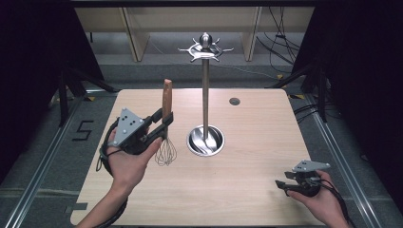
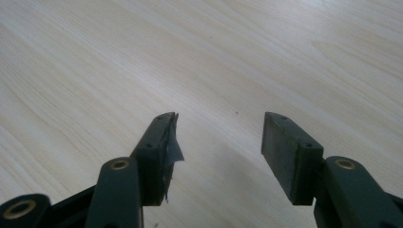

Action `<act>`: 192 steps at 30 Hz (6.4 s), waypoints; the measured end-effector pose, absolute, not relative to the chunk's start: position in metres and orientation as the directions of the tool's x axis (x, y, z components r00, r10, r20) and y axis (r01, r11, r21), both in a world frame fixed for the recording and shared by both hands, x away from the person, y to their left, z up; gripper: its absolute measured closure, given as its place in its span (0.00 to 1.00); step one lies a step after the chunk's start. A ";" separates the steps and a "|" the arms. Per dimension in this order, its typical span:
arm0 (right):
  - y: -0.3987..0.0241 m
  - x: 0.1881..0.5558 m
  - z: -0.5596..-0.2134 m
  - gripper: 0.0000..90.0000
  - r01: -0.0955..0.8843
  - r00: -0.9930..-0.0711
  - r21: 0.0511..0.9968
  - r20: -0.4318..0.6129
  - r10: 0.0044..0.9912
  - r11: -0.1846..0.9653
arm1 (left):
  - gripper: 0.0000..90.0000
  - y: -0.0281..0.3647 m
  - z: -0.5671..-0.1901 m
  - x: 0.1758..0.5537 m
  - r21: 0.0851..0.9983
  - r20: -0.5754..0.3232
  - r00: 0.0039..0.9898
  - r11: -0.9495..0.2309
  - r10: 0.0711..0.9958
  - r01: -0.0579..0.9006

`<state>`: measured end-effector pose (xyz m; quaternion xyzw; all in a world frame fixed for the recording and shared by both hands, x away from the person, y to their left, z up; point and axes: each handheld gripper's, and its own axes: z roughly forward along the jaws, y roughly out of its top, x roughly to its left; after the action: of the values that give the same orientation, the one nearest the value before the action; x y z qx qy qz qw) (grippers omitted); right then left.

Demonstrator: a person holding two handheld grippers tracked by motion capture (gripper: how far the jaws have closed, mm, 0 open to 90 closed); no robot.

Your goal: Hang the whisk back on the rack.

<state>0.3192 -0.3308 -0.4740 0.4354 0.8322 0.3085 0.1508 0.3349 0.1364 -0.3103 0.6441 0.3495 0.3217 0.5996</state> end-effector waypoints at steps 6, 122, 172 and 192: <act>-0.331 0.319 -0.473 0.52 0.643 -0.570 0.636 0.028 0.821 0.426 | 0.76 0.132 -0.308 0.336 0.998 -0.015 0.553 -0.025 0.833 0.065; -0.330 0.318 -0.473 0.52 0.658 -0.564 0.630 0.050 0.824 0.412 | 0.76 0.118 -0.256 0.383 0.967 0.018 0.619 -0.172 0.785 0.190; -0.330 0.319 -0.475 0.52 0.634 -0.578 0.646 0.029 0.815 0.426 | 0.75 0.110 -0.252 0.393 0.959 0.025 0.622 -0.195 0.782 0.206; -0.330 0.319 -0.475 0.52 0.634 -0.578 0.646 0.030 0.815 0.426 | 0.75 0.104 -0.254 0.403 0.954 0.021 0.620 -0.202 0.784 0.223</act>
<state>0.3193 -0.3300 -0.4747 0.4357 0.8317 0.3118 0.1455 0.4027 0.1035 -0.2544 0.7284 0.3459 0.2654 0.5286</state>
